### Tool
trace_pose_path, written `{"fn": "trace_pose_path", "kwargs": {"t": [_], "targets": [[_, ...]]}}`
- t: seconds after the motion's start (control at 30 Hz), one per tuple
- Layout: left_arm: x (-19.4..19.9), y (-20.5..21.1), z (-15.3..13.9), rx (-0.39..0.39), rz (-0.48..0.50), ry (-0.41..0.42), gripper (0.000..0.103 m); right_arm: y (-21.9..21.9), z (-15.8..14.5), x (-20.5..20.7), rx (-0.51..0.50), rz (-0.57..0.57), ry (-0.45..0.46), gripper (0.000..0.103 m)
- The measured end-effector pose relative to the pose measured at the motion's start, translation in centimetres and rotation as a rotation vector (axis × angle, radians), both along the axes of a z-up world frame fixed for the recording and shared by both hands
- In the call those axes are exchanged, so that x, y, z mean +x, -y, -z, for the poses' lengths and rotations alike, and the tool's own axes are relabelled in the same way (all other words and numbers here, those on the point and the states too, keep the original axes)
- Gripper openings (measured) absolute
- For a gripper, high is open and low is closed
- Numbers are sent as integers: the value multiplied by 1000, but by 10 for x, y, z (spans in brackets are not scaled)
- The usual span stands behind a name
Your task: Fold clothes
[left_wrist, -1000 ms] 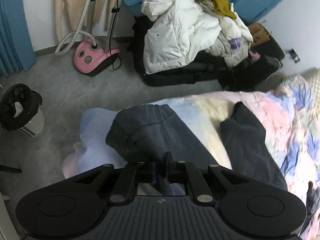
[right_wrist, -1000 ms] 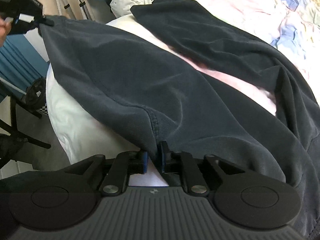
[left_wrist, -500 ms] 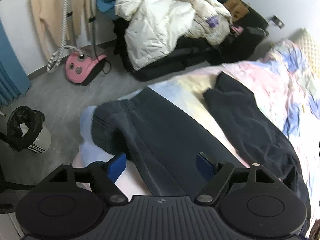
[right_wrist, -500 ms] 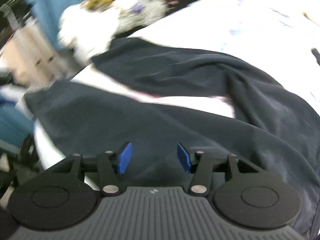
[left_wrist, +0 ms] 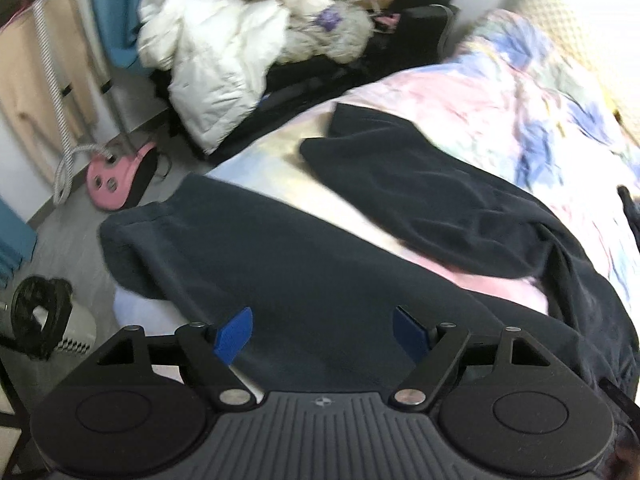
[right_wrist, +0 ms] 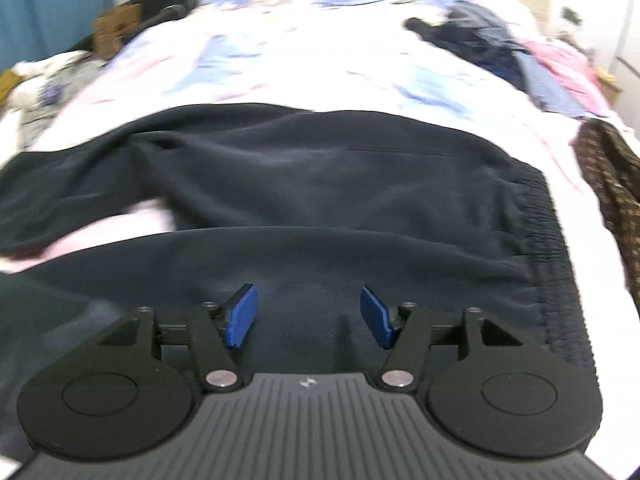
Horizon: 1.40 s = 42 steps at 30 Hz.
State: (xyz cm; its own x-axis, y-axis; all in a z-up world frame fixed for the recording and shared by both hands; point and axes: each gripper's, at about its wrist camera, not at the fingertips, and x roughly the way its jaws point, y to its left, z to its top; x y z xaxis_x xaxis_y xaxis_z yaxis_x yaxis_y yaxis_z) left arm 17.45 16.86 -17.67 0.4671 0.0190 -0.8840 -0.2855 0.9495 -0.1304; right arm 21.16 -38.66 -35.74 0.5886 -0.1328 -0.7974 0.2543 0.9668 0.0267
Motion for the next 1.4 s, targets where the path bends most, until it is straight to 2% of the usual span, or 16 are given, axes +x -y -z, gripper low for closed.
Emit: {"fn": "trace_pose_path", "kwargs": {"t": [0.07,0.13,0.2,0.27,0.37,0.6,0.8,1.0,1.13,1.4], "targets": [[1,21,-4,2,41,8,80,16,21,2,-11,30,15,61],[0,40,-5,1,81,9,80,25,40,2,-26,41,32,68],[-1,57,-4,3,110,6,80,31,58,-1,-39,44,49,83],[-3,72,-2,-7,134,-12,80,31,72,-7,-52,42,75,88],[-7,92,-4,-33,180,-25,80,30,86,-17,-82,60,130,103],[-7,136,-12,-27,265,-18,80,21,98,-26,-132,79,205,103],[-2,151,-12,-38,285,-17,80,15,100,-34,-156,91,244,103],[-1,156,-8,-57,288,-38,80,29,104,-38,-59,103,270,103],[-3,160,-6,-60,298,-34,80,28,104,-37,-60,104,267,103],[-5,160,10,-71,290,-77,80,27,104,-37,-60,105,268,103]]}}
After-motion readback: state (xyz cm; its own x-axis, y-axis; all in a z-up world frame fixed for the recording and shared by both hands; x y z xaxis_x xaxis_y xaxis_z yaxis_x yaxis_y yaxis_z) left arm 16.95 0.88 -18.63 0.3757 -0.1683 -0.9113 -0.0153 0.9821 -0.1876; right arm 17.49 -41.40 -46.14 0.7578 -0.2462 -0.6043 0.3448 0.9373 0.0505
